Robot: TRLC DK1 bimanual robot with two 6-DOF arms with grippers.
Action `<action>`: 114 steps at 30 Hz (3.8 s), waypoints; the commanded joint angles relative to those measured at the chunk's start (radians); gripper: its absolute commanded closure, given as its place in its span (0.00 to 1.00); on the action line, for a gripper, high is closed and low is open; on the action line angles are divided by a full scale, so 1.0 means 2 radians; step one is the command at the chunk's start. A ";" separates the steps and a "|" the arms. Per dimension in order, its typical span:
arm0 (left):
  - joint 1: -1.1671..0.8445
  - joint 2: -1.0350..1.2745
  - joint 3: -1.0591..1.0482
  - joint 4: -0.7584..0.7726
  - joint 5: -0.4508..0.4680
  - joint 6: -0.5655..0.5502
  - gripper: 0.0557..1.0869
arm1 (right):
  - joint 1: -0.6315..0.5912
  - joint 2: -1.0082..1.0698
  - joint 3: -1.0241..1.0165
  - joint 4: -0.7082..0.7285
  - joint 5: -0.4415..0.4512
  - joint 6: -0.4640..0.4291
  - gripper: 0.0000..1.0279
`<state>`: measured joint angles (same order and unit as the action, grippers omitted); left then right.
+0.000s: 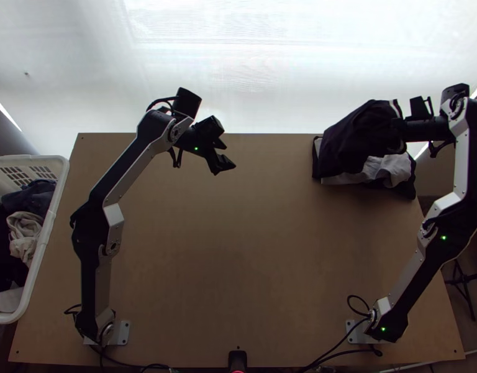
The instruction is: Fold the t-shirt
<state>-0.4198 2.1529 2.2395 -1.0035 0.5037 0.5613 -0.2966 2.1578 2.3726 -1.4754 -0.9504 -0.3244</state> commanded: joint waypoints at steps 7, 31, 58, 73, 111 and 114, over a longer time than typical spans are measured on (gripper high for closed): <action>0.000 -0.006 0.001 -0.003 -0.005 -0.002 0.04 | -0.017 0.072 0.017 0.066 0.002 0.020 0.97; -0.007 -0.008 0.008 -0.008 -0.007 -0.004 0.04 | -0.090 0.156 0.015 0.169 0.129 0.048 0.97; -0.013 0.003 0.018 0.002 -0.010 -0.005 0.04 | -0.093 0.042 -0.033 0.135 0.244 0.019 0.04; -0.013 0.003 0.022 0.008 -0.014 -0.015 0.04 | -0.023 -0.119 -0.209 0.477 0.412 0.066 0.04; 0.013 -0.041 -0.004 0.022 -0.016 -0.041 0.04 | 0.110 -0.226 -0.548 0.860 0.496 0.128 0.05; 0.013 -0.047 -0.012 0.025 -0.017 -0.043 0.04 | 0.142 -0.234 -0.557 0.857 0.497 0.128 0.05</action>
<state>-0.3992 2.0762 2.2353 -0.9627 0.4702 0.4828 -0.1333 1.8130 1.2793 0.2489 0.0219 -0.0769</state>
